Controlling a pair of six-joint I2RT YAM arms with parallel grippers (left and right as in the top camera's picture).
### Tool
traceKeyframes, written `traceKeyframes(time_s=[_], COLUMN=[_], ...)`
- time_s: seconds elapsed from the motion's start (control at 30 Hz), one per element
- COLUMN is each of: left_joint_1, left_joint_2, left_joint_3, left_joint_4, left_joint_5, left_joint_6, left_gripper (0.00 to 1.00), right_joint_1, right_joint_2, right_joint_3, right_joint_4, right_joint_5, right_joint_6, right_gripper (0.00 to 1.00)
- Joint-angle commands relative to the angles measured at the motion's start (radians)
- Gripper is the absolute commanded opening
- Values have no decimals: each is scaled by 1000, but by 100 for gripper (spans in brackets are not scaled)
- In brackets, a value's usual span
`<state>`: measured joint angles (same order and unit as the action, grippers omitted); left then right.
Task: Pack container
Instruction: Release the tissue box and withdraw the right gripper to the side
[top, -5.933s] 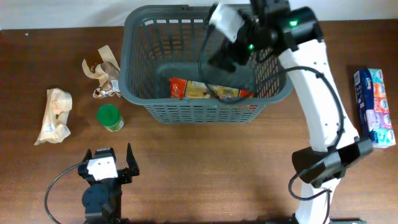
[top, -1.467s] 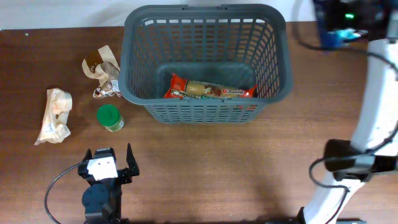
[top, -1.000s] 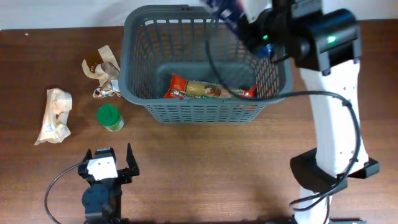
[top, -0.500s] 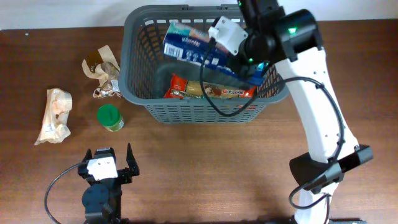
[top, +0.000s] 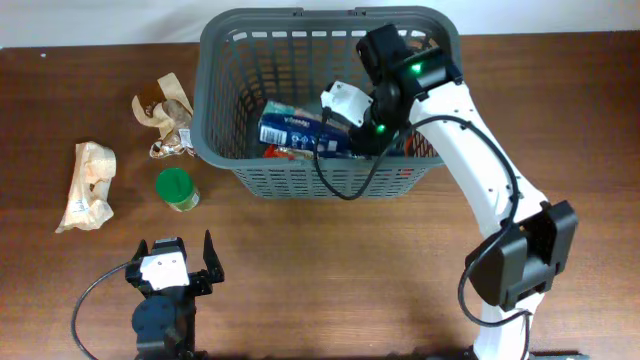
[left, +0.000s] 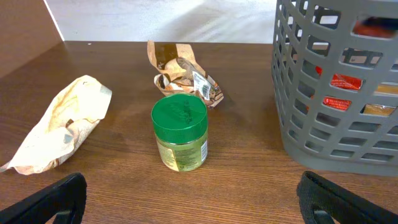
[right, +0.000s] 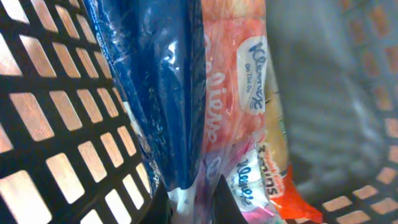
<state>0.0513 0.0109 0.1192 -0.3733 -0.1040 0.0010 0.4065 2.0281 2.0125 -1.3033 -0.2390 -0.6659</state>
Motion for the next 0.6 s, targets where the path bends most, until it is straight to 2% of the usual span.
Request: traceKeyframes(time_s=[0.0, 0.07, 0.1, 0.17, 0.3, 0.5, 0.57], left_joint_1=[-6, -6, -6, -6, -6, -6, -6], left_joint_2=[-5, -5, -5, -5, -5, -5, -5], left_joint_3=[-6, -6, -6, -6, -6, -6, -6], left_joint_4=[3, 3, 3, 3, 3, 3, 3], left_joint_5=[6, 7, 7, 6, 6, 6, 6], left_joint_6=[16, 16, 16, 16, 16, 16, 16], left_gripper=[99, 99, 99, 99, 99, 99, 99], right_joint_1=[-4, -4, -4, -4, -4, -4, -6], right_joint_2=[-26, -26, -26, -26, -26, -26, -26], right_joint_3=[0, 0, 0, 0, 2, 82, 166], right_joint_4=[11, 13, 13, 15, 18, 36, 38], right_joint_5=[-46, -46, -45, -46, -45, -39, -18], right_joint_6=[-10, -6, -2, 16, 19, 75, 131], right_gripper=[4, 4, 10, 59, 80, 82, 89])
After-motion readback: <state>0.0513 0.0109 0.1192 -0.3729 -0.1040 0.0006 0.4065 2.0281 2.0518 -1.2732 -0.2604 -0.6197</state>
